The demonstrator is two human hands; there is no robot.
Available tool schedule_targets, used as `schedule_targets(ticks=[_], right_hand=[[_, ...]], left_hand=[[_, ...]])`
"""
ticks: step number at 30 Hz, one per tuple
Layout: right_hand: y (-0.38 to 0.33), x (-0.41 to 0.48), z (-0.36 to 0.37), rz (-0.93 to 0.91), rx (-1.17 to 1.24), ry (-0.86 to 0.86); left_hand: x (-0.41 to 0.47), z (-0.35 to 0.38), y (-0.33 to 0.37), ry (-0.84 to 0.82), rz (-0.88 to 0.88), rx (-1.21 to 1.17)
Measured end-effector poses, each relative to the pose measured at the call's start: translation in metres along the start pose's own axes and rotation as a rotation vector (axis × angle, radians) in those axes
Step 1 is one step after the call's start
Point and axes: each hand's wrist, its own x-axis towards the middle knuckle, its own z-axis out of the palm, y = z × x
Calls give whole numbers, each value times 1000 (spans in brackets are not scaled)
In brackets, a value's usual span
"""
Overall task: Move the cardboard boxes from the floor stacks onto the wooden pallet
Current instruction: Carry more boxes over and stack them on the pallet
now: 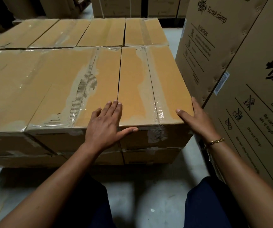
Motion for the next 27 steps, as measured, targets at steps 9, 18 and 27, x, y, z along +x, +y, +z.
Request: schedule_targets(ticks=[9, 18, 27], right_hand=[[5, -7, 2, -11, 18, 29], [6, -1, 2, 2, -38, 21], [-1, 0, -1, -21, -89, 32]], left_hand=[[-2, 2, -2, 15, 36, 25], [-2, 3, 1, 17, 19, 29], [-1, 2, 2, 25, 35, 62]])
